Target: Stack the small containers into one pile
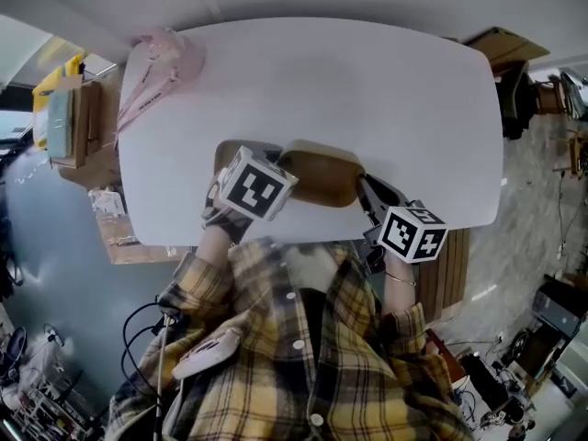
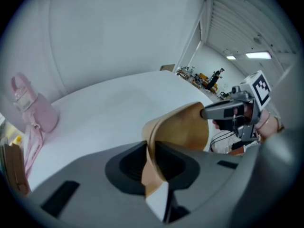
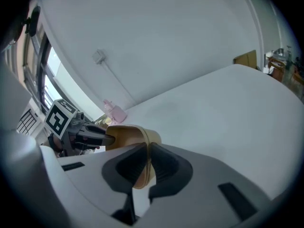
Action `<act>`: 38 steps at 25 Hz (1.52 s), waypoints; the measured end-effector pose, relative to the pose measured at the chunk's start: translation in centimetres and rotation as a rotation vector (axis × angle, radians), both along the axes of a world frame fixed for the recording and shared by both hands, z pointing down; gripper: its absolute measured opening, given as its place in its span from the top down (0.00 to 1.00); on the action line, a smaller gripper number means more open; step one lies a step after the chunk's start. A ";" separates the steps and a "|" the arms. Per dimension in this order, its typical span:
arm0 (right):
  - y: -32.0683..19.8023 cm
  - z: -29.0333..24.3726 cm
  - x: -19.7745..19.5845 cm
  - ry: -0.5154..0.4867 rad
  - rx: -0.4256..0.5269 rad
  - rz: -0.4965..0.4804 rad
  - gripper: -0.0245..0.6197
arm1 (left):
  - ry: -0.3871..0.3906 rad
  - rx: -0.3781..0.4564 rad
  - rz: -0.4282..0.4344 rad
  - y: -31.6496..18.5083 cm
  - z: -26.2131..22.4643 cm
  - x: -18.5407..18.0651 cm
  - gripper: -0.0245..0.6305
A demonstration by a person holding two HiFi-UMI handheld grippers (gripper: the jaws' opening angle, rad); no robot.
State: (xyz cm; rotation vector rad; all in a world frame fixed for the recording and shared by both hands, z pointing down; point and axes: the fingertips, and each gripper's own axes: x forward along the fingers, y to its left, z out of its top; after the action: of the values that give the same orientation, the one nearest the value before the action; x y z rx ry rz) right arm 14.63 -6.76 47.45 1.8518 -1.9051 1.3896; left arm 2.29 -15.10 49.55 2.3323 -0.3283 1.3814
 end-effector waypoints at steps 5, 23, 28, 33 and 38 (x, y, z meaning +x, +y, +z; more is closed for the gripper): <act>-2.9 -1.8 -3.2 -0.018 0.049 -0.147 0.90 | 0.001 0.037 -0.117 -2.3 -2.2 -4.3 0.86; -7.3 2.4 -13.4 -0.130 -0.044 -0.321 0.90 | -0.148 -0.034 -0.230 -5.7 2.0 -15.5 0.87; -7.4 3.9 -13.3 -0.145 -0.096 -0.277 0.90 | -0.125 -0.123 -0.176 -5.6 3.5 -14.3 0.87; -7.1 5.4 -13.2 -0.161 -0.136 -0.248 0.90 | -0.150 -0.164 -0.141 -5.6 5.2 -14.0 0.87; -7.2 5.5 -13.0 -0.153 -0.144 -0.239 0.90 | -0.147 -0.204 -0.119 -5.6 5.7 -13.9 0.87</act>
State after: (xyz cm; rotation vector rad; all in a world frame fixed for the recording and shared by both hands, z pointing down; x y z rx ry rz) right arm 1.61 -13.95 52.98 1.4383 -1.9605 1.5773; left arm -11.59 -20.72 55.24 2.0203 -0.3457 1.4579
